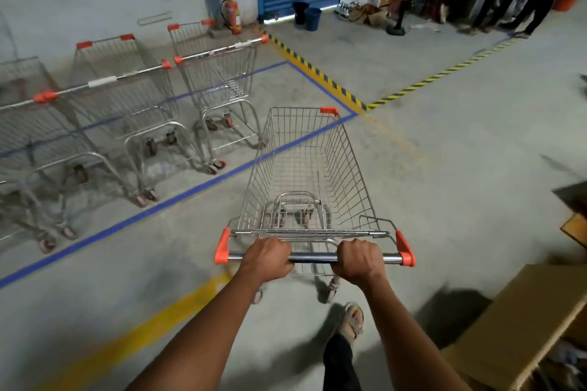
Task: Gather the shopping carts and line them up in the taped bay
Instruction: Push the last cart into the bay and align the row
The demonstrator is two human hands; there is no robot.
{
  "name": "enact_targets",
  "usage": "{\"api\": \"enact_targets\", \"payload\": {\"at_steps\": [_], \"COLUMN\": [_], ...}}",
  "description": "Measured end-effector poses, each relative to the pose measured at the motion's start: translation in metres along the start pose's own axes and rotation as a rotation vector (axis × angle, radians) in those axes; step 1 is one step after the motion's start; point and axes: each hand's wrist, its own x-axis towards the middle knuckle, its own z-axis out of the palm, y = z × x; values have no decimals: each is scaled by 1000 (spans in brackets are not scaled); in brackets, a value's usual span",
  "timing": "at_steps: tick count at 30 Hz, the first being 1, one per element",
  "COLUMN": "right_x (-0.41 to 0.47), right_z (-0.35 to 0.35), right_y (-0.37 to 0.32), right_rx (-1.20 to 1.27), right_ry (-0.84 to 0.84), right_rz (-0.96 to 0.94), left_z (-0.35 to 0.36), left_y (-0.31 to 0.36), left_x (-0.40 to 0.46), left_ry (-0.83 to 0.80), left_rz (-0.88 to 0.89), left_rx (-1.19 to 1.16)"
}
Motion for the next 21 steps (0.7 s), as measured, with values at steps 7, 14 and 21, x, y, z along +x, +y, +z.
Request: {"api": "enact_targets", "payload": {"at_steps": [7, 14, 21], "right_x": [145, 289, 430], "right_z": [-34, -76, -111], "right_y": [99, 192, 263], "right_rx": [-6, 25, 5], "right_ry": [21, -34, -17], "right_rz": [-28, -72, -129], "left_z": [-56, -110, -152], "left_y": [8, 15, 6], "left_x": [158, 309, 450], "left_ry": [-4, -17, -5], "left_rz": [-39, -86, -162], "left_rx": [-55, -107, -123]}}
